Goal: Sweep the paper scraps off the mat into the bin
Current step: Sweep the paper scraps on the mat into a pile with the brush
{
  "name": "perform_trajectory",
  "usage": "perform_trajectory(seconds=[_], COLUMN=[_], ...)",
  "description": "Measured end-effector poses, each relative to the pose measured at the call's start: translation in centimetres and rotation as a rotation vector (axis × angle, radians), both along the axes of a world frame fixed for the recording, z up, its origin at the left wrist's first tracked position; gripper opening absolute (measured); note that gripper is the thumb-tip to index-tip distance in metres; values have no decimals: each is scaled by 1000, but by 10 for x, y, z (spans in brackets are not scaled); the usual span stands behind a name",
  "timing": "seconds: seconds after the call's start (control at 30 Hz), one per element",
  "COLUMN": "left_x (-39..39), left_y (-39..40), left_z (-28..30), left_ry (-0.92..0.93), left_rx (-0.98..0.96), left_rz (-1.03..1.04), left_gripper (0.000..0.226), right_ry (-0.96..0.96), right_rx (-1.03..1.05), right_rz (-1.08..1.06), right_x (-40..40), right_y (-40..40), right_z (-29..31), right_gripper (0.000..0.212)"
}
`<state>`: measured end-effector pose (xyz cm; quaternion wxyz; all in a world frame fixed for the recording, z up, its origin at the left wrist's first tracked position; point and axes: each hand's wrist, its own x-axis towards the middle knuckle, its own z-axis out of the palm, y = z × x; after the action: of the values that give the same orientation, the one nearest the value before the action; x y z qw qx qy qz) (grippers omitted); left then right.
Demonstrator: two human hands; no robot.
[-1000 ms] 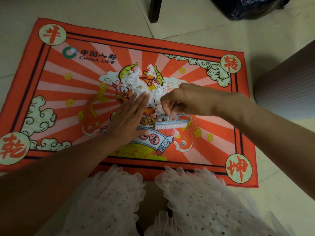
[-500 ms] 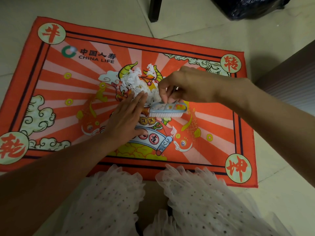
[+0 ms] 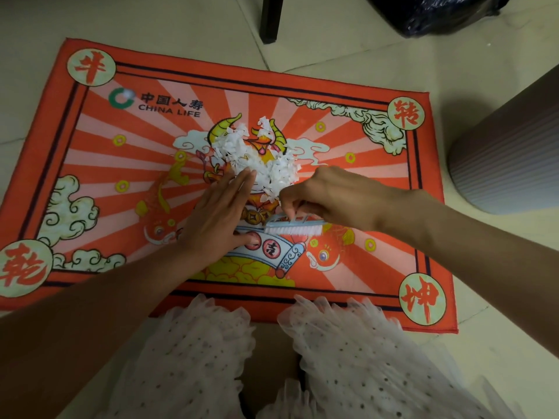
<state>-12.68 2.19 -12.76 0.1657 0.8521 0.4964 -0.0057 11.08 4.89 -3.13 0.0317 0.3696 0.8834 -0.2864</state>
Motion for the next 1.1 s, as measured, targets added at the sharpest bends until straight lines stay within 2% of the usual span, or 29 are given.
perform_trajectory(seconds=[0.17,0.77,0.93,1.1], left_x=[-4,-17,-15,-14], left_y=[1,12,11,10], left_z=[1,-1,1,3], left_ry=[22,71,40,9], left_rx=[8,35,36,38], left_rz=[-4,69,81,87], left_gripper=[123,128,127,126], right_ry=[-18,-6,-100,-89], right_rx=[118,85,-4,57], right_rz=[34,86,122,192], right_x=[-13,-24,-20,-32], right_y=[31,72,66,70], right_z=[1,25,29,14], right_gripper=[24,30,34,30])
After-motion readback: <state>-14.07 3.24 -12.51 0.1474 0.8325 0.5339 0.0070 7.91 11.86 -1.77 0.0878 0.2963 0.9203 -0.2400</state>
